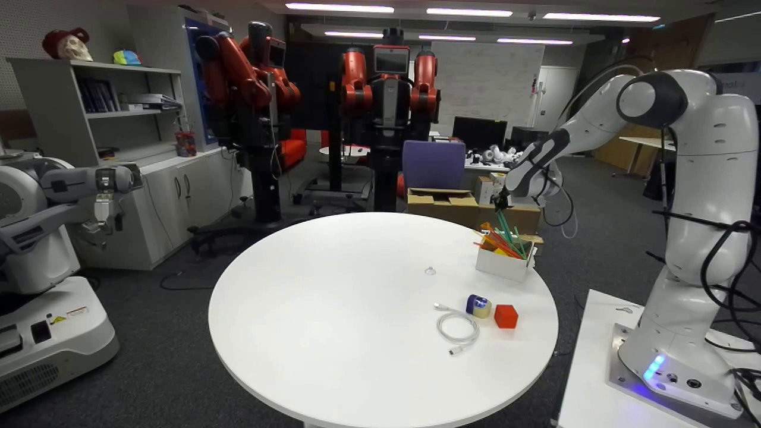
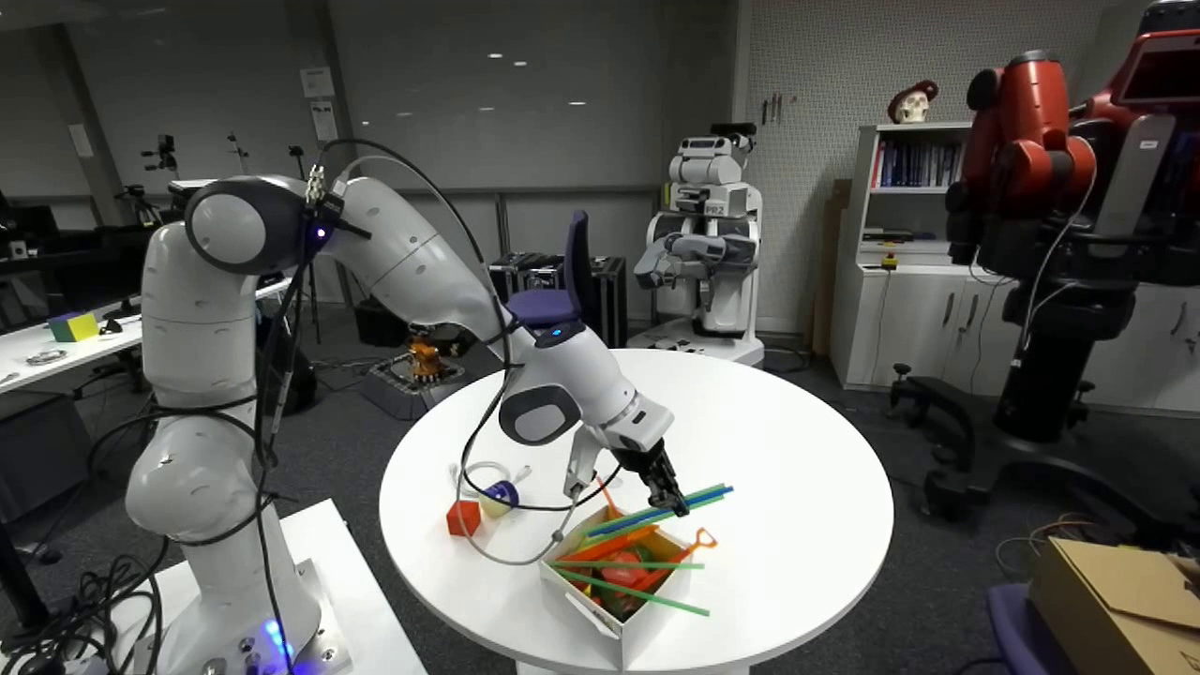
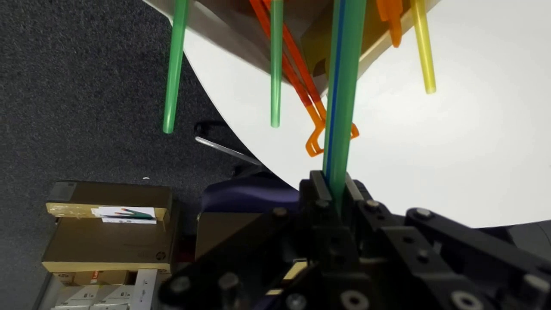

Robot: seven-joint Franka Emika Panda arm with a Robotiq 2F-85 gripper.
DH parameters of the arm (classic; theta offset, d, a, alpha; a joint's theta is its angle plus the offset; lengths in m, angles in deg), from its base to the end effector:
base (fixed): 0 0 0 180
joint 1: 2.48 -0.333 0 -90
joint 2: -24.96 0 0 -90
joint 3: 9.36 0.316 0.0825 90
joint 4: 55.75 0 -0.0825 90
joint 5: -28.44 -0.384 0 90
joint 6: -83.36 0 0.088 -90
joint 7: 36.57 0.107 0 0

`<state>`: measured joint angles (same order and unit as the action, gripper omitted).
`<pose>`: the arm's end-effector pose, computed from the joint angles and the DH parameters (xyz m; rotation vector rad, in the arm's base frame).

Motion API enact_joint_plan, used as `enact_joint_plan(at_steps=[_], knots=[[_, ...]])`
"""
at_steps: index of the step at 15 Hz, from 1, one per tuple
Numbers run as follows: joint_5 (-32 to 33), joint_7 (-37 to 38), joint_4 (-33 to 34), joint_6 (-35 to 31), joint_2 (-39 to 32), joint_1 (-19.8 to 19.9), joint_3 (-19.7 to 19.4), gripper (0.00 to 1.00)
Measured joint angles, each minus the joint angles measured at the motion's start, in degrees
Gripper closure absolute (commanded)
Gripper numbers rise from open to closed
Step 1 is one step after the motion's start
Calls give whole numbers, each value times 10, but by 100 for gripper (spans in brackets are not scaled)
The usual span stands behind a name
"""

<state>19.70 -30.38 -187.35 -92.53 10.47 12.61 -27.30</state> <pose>0.4737 -0.3188 0.3038 2.6676 -1.1330 0.7665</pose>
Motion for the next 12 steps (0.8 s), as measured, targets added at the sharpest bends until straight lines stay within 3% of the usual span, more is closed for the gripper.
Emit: enact_joint_plan(at_steps=[12], knots=[[15,-2,-7,0,-28,-8,5,97]])
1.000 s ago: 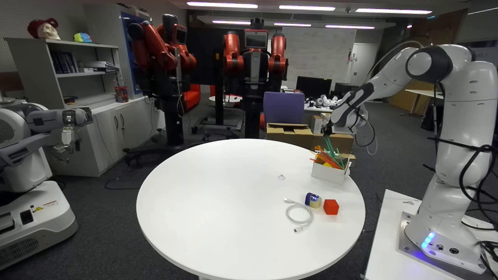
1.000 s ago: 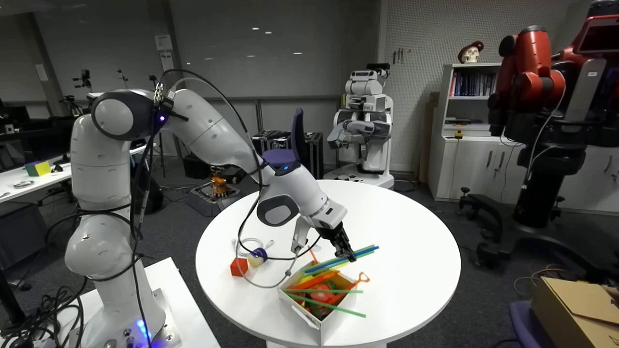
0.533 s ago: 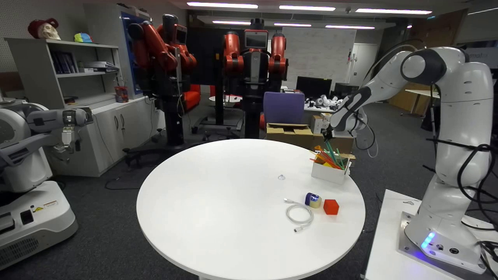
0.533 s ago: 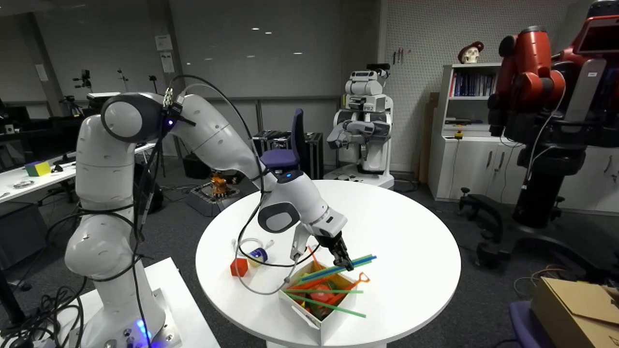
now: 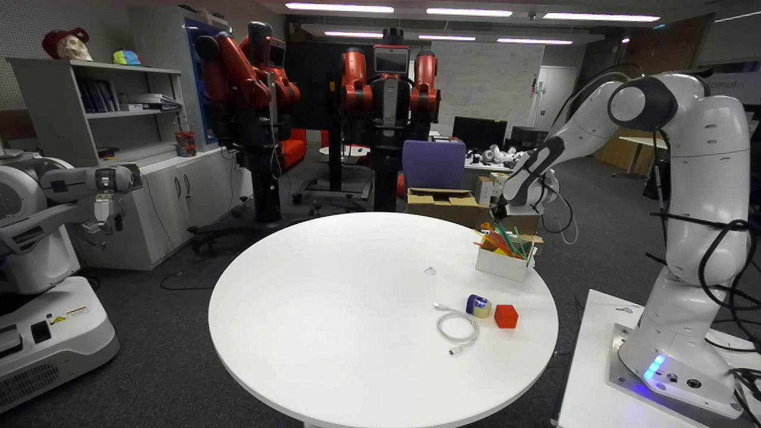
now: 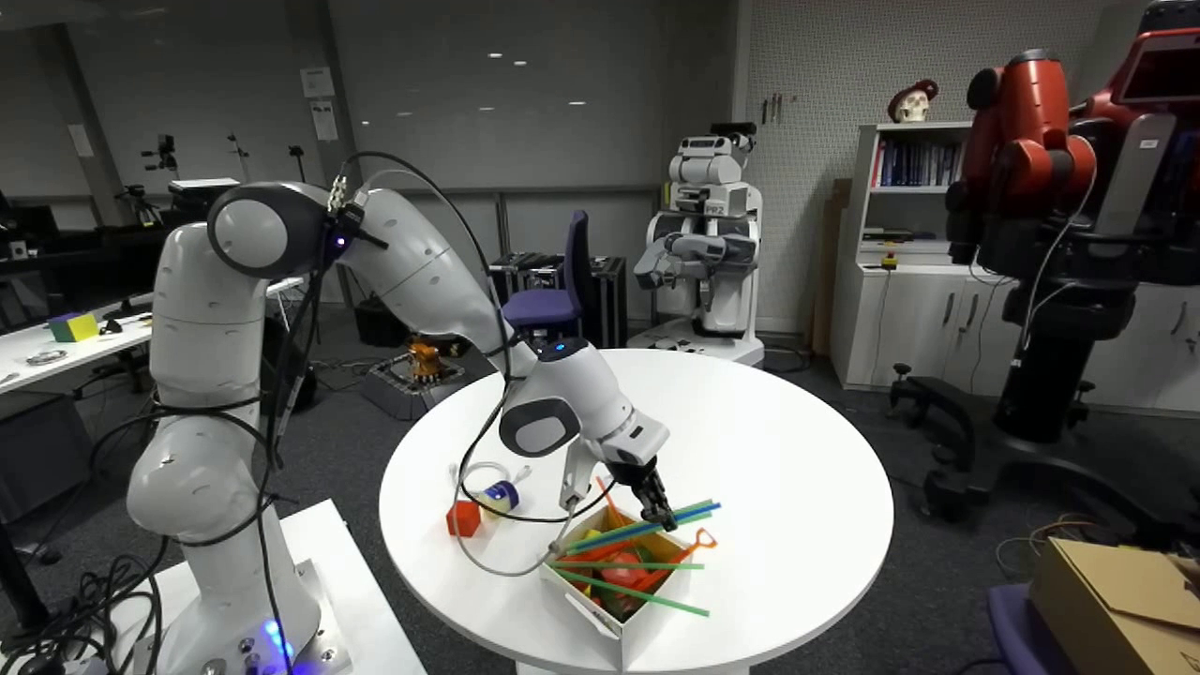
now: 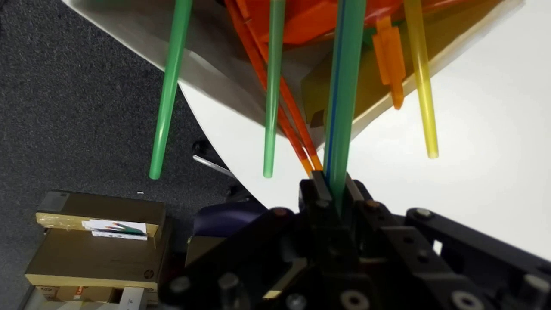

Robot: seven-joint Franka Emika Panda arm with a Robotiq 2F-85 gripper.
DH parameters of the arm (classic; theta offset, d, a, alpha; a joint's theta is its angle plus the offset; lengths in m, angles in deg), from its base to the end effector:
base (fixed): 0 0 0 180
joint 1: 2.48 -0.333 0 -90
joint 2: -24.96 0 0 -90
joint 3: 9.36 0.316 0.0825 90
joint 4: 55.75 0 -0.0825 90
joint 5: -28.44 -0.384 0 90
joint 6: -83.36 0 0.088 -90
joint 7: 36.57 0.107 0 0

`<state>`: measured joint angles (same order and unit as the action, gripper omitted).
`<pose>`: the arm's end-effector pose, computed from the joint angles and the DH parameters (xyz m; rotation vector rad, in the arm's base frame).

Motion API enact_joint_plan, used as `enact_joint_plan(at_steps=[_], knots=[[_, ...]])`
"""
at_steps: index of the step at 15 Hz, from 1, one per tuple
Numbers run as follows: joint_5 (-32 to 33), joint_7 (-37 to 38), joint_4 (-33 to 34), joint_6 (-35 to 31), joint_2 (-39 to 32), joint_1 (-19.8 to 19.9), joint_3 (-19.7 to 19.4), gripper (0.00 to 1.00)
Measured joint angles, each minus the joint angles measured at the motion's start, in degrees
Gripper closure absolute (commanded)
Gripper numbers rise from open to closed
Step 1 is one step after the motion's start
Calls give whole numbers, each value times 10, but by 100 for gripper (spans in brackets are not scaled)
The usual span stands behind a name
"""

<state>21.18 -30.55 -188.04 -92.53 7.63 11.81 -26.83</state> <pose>0.4760 -0.3044 0.2718 2.7130 -1.0663 0.6745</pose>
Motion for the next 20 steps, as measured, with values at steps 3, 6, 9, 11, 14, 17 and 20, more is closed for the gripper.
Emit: enact_joint_plan(at_steps=[3,6,9,11,14,17,20], knots=[[4,0,-9,0,0,-6,0,97],[4,0,-18,0,0,-9,0,97],[4,0,-24,2,0,-9,0,97],[4,0,-25,3,1,-9,-1,80],[4,1,-25,5,2,-8,-1,49],[4,1,-26,7,3,-8,-1,27],[4,1,-27,10,4,-8,0,4]])
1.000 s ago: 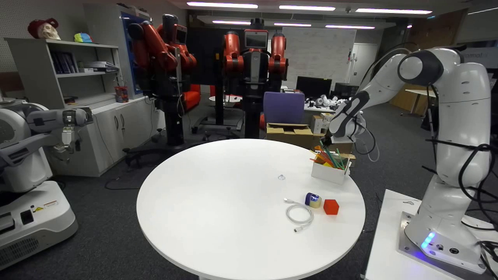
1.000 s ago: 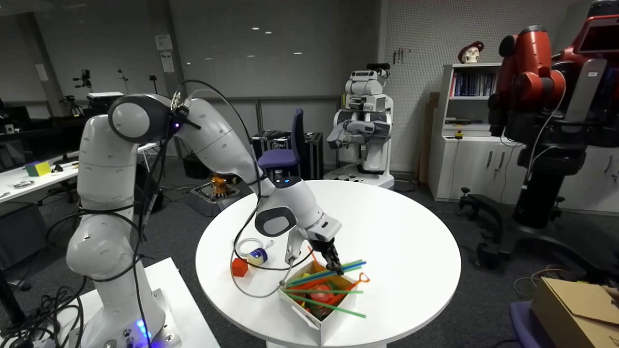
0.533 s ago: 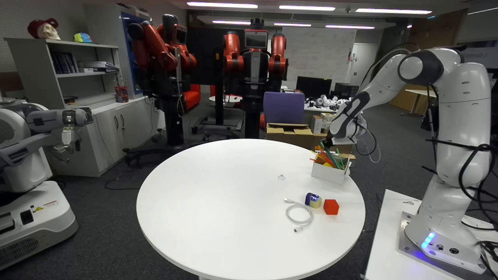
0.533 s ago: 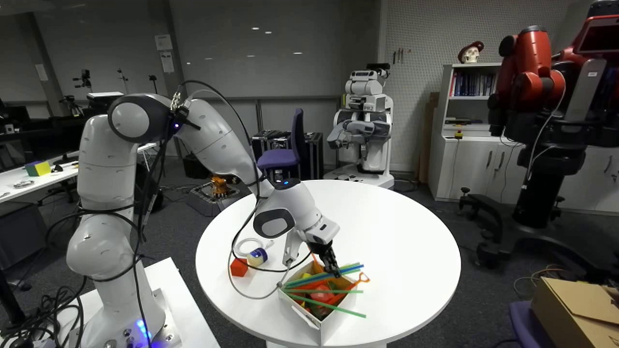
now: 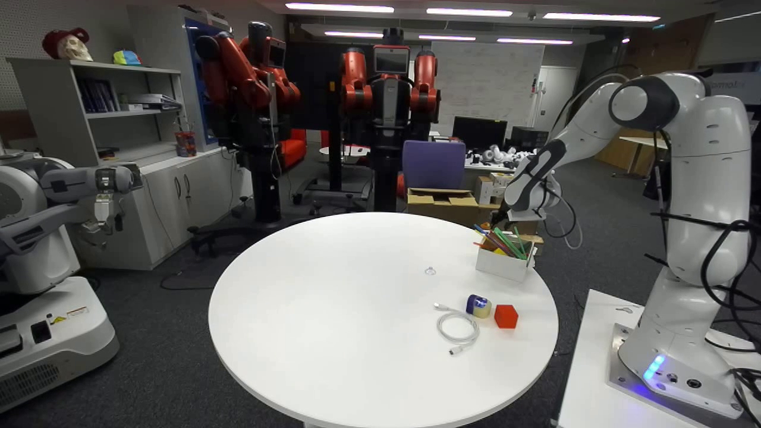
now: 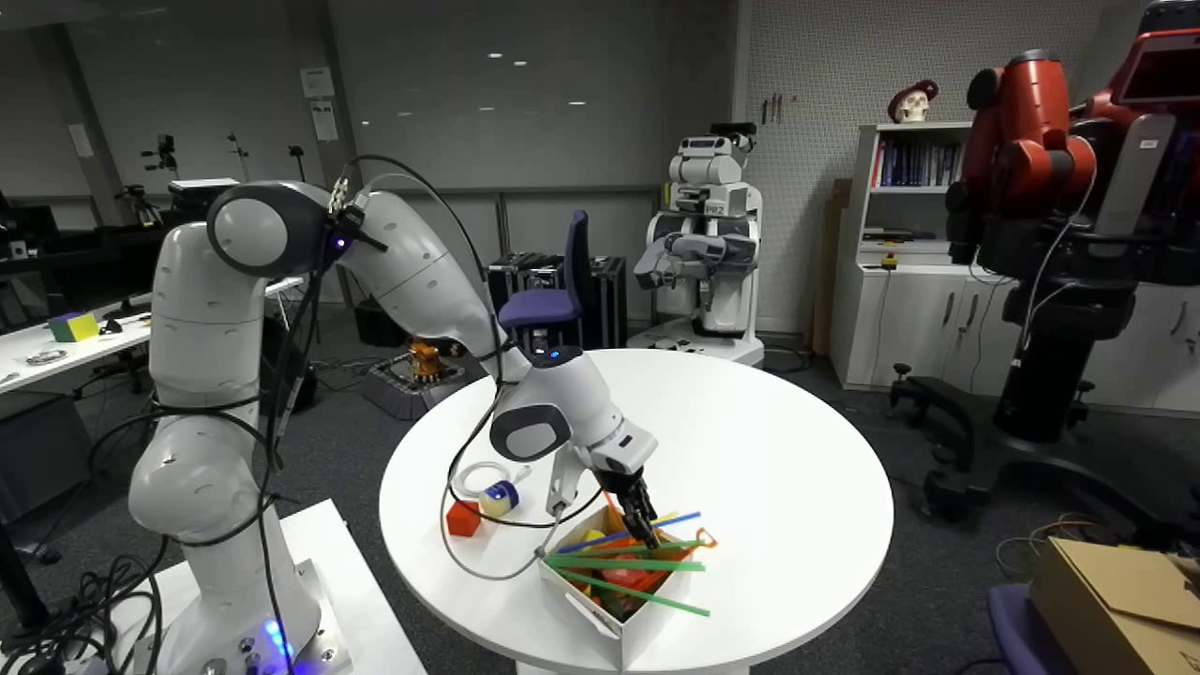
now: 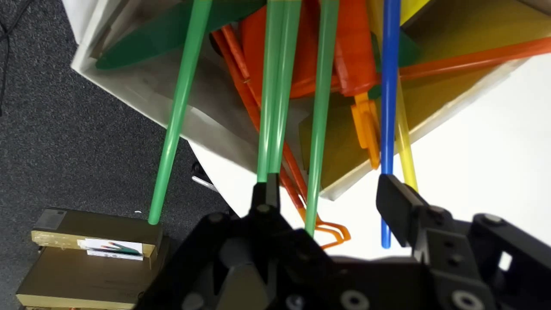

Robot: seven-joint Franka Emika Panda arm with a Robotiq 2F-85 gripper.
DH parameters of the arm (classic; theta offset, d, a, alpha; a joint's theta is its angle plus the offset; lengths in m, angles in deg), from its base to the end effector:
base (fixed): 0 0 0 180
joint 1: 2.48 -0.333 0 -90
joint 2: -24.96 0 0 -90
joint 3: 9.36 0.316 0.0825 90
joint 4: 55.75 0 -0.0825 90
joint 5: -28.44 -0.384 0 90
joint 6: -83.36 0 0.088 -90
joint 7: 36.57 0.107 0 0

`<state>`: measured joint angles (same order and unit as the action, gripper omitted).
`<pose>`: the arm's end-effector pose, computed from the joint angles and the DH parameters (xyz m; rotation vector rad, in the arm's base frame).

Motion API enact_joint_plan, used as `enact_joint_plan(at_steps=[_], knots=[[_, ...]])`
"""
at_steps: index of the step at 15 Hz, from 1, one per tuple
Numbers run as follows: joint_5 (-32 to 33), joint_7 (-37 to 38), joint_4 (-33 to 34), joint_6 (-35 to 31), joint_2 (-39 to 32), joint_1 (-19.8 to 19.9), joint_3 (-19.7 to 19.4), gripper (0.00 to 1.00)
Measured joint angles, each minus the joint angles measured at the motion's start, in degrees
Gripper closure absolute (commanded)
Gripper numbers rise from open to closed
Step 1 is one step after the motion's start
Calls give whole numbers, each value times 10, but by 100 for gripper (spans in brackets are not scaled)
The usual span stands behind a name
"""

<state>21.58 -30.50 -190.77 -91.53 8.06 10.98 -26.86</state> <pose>0.4650 -0.2899 0.2552 2.7503 -1.0549 0.5948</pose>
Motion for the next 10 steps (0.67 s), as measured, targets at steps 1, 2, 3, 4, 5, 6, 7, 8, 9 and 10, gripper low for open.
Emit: enact_joint_plan(at_steps=[1,2,3,4,5,6,7,8,9,10], knots=[[0,0,-1,3,2,0,1,1],[0,0,-2,12,5,0,1,0],[0,0,-4,23,12,0,3,0],[0,0,-8,34,21,0,4,0],[0,-1,-15,43,34,0,6,0],[0,-3,-25,49,50,0,8,0],[0,-6,-37,50,68,0,12,0],[0,-13,-52,50,88,0,16,0],[0,-21,-67,50,108,-1,21,0],[4,-30,-83,50,128,-2,26,0]])
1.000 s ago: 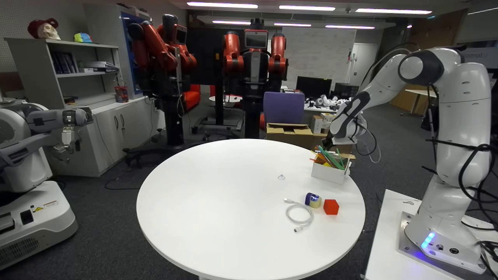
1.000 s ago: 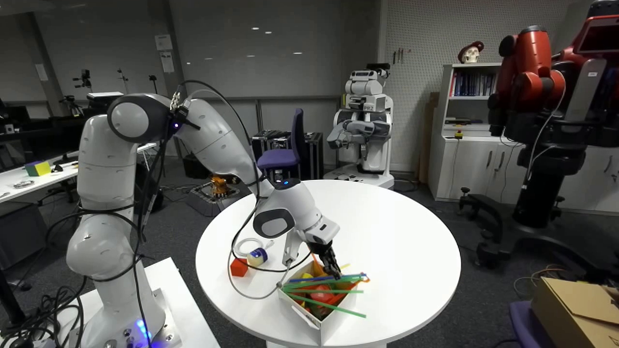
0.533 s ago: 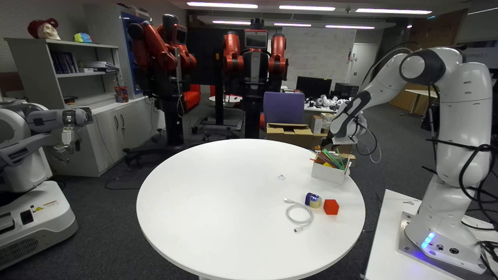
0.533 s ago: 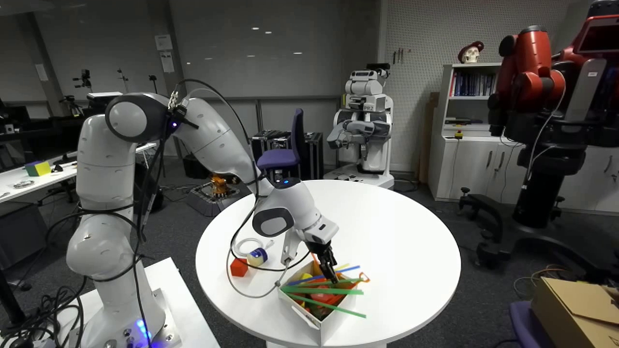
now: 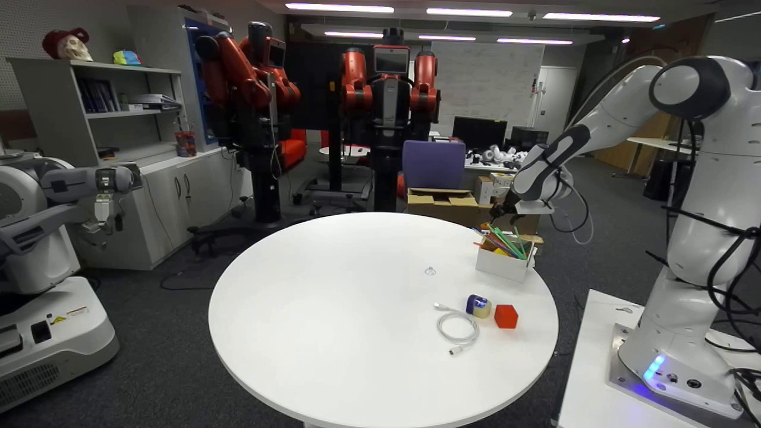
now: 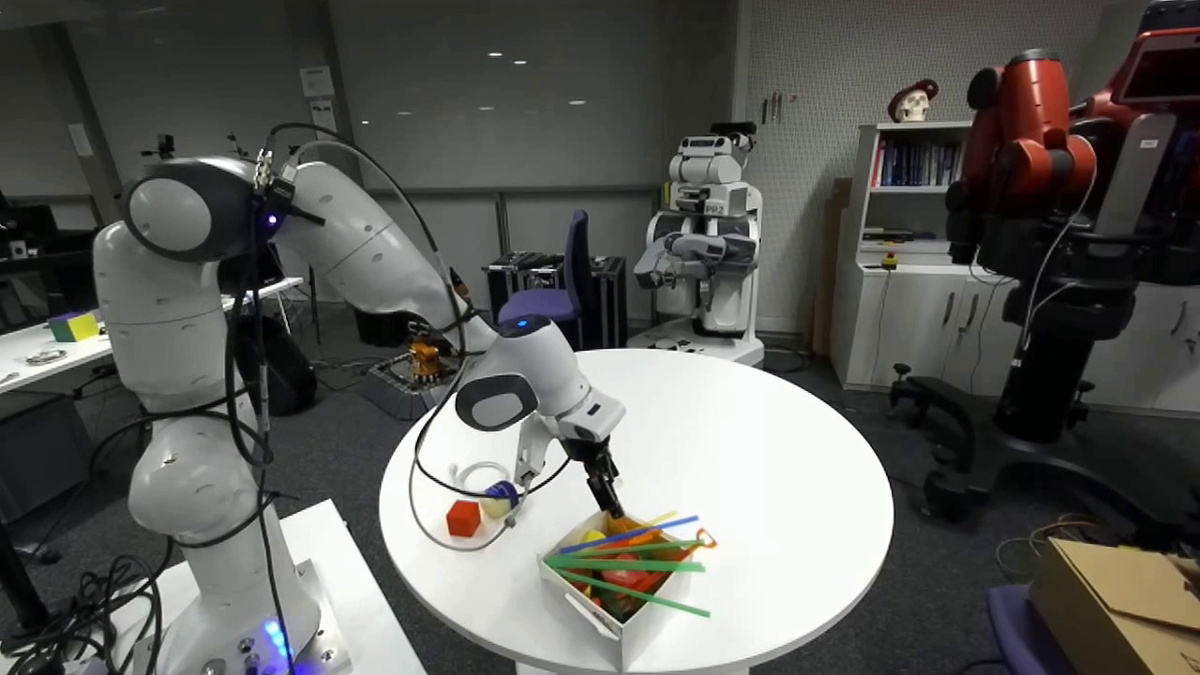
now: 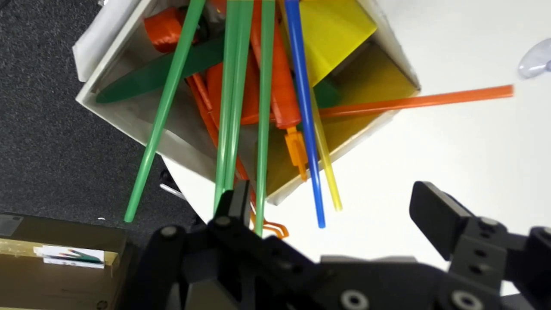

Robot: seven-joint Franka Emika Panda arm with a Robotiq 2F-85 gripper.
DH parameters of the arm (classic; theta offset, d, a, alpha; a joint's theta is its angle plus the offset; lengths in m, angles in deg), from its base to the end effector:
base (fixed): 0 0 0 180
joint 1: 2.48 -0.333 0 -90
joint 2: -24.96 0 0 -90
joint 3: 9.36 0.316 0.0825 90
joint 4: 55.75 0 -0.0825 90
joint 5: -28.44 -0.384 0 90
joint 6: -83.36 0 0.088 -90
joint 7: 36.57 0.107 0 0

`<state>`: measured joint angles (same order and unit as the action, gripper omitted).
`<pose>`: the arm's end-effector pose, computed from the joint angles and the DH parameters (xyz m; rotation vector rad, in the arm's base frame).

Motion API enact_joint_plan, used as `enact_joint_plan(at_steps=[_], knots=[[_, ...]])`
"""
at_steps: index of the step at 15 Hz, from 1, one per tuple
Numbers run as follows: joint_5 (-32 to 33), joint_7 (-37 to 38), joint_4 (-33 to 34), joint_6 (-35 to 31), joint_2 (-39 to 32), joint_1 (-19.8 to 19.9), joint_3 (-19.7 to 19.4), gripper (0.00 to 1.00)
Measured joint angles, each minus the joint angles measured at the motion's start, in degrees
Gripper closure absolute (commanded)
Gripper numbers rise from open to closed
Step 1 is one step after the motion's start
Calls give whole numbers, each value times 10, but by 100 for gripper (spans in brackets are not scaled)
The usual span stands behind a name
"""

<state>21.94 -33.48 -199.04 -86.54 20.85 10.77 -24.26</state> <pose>0.4400 -0.2445 0.2992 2.8631 -0.9625 0.5986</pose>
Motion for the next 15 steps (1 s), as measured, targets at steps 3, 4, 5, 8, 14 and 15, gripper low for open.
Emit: enact_joint_plan(at_steps=[3,4,5,8,14,15], knots=[[31,-17,-52,1,55,-9,17,0],[54,-15,-69,3,68,-14,24,0],[83,-11,-86,6,79,-17,32,0],[169,4,-131,18,99,-22,68,0],[169,-24,-154,58,107,-98,135,0],[163,-23,-150,69,106,-111,144,0]])
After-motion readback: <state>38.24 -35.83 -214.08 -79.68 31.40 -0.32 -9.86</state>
